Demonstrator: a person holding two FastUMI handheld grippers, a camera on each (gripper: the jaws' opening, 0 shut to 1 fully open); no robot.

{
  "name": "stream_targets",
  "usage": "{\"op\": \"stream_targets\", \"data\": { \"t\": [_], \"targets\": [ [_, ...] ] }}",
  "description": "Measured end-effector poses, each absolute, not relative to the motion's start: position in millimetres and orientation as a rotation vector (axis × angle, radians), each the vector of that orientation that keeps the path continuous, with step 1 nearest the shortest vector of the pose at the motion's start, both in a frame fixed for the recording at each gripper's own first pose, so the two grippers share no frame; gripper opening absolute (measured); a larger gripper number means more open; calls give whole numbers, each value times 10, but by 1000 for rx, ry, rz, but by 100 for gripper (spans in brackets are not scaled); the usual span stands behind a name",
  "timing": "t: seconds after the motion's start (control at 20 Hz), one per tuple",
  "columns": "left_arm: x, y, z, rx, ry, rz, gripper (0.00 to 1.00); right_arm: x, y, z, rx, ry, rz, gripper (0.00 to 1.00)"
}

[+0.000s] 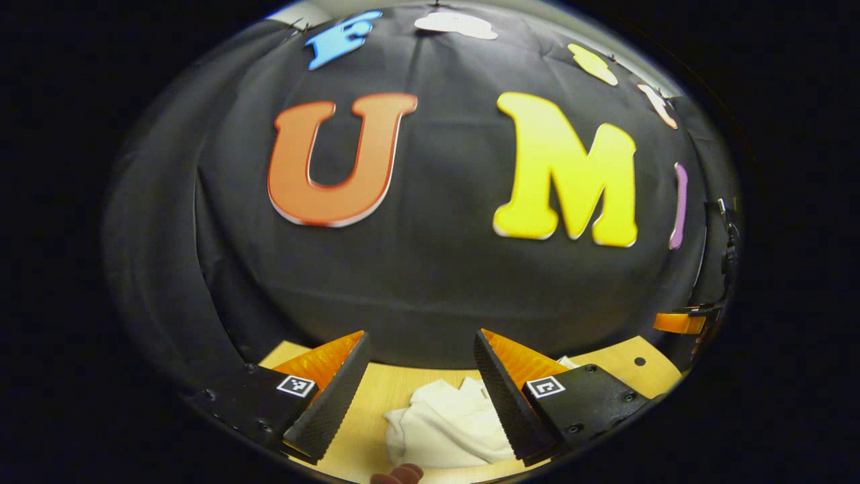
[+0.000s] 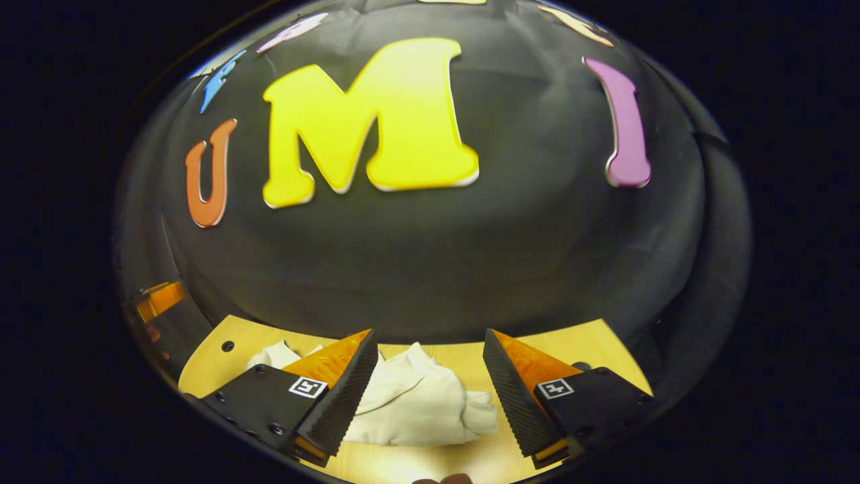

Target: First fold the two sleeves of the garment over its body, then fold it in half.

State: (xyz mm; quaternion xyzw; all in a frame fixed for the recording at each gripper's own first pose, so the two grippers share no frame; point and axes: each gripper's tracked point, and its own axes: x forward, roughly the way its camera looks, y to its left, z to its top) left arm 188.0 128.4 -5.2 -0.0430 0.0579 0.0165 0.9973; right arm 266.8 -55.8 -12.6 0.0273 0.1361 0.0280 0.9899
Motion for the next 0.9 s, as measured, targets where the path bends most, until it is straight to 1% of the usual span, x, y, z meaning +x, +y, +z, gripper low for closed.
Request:
{"op": "stream_targets", "data": {
  "t": [0.05,0.1,0.2,0.35,0.4,0.5,0.55,0.6,0.7,0.75,0.8,0.85,0.9],
  "targets": [
    [1686,1188,140,-81,69,21,98,2419,-557,149,51,224,57,97],
    [1480,1125,283,-81,32,8,98,2166,-552,398,46,187,57,94],
    [1171,1111,490,-77,-14,-18,97,1753,-519,851,56,107,63,94],
    [848,1034,735,-58,-66,-26,98,1221,-482,1267,57,-3,54,98],
    [698,962,757,-55,-76,-38,98,1010,-471,1321,47,-31,49,96],
    [449,876,796,-43,-88,-34,97,721,-396,1365,2,-78,43,96],
    [356,831,803,-40,-91,-33,87,580,-344,1346,-17,-87,41,96],
    [216,777,780,-41,-91,-28,97,466,-267,1318,-28,-90,54,96],
    [-8,684,715,-48,-96,-33,97,288,-238,1195,-32,-79,63,96],
    [-78,610,695,-56,-103,-51,87,189,-219,1149,-15,-68,64,96],
    [-161,556,677,-52,-109,-65,97,86,-181,1116,7,-64,67,95],
    [-206,546,639,-43,-105,-63,87,6,-171,1112,11,-71,61,96],
    [-251,524,582,-39,-94,-66,97,-39,-186,1108,0,-78,54,96]
  ]
}}
